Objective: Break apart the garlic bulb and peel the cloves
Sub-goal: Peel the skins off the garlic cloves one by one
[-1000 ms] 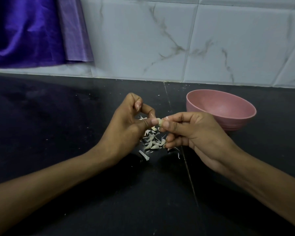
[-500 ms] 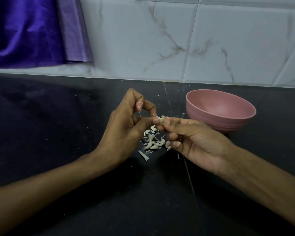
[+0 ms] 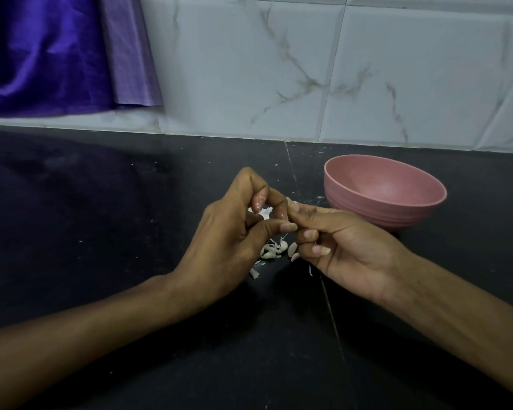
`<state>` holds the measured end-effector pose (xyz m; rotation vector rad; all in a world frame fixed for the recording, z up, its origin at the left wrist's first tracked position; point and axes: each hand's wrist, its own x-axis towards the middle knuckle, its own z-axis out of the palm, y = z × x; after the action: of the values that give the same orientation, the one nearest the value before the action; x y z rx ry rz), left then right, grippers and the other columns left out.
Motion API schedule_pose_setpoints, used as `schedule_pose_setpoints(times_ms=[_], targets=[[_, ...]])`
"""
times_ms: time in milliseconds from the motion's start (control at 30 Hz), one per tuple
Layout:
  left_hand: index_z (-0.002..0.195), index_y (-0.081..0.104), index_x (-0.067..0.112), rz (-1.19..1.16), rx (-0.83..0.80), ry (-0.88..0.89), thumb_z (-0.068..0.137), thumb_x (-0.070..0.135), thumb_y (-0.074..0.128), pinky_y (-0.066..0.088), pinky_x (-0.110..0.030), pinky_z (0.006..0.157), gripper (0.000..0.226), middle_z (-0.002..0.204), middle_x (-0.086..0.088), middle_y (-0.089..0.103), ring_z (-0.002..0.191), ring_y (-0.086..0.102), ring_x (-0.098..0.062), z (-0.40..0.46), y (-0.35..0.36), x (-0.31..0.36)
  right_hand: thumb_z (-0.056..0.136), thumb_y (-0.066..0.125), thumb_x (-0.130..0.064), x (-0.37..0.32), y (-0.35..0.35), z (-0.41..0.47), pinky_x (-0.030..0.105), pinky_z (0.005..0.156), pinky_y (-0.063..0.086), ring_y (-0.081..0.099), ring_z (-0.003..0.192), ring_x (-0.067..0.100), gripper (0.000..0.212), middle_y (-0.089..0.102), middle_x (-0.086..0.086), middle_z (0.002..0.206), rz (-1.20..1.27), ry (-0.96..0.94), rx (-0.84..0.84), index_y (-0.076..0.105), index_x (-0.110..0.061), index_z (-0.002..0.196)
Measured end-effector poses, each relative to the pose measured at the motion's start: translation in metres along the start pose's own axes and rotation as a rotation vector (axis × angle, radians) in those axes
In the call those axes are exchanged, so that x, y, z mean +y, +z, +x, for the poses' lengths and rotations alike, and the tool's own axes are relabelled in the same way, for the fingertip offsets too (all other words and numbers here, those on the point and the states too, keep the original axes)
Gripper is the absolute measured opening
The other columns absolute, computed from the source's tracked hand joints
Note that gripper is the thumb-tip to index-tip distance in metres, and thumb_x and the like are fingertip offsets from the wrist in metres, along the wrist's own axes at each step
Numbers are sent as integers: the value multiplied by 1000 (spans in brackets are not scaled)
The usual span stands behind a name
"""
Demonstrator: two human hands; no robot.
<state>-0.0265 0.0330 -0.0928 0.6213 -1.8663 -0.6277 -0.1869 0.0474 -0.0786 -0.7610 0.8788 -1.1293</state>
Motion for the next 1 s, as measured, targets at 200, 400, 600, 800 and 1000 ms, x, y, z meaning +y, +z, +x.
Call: schedule_pose_setpoints(times_ms=[200,400,600,800,1000], targets=[[83,30,31,77,0,65,87,-4,66,50,-18,60,51,85,11,66,76,68,-3,-3,3,0,70,68,-8,0,0,0,12,34,30,40,44,3,18,59,4,71,13,5,-11,70,-1,86],[86,28,34,137,-143,164,84,-8,68,41,-2,66,58,81,14,64,77,58,17,-10,9,5,73,69,-13,-12,-1,0,9,32,27,39,42,3,7,66,3,73,12,-48,10,73,-7,74],[85,47,24,-15,39,-9,80,23,78,33,-17,46,32,83,5,66,41,32,-3,4,-5,-2,71,68,-12,-12,-2,1,11,33,29,39,41,3,22,67,1,74,5,-41,-14,70,-6,92],[91,57,26,-25,45,-124,77,30,74,37,-23,42,22,87,5,65,43,37,-11,7,-10,-6,72,66,-14,-13,-6,2,12,35,30,38,46,2,25,66,-2,76,-49,-58,-22,71,-10,97],[91,56,28,1,35,-151,80,22,76,39,-17,44,23,87,9,65,44,41,-13,7,-10,-6,78,62,-13,-15,-6,0,14,37,33,42,50,4,24,62,-3,77,-106,-67,-54,73,-13,99]])
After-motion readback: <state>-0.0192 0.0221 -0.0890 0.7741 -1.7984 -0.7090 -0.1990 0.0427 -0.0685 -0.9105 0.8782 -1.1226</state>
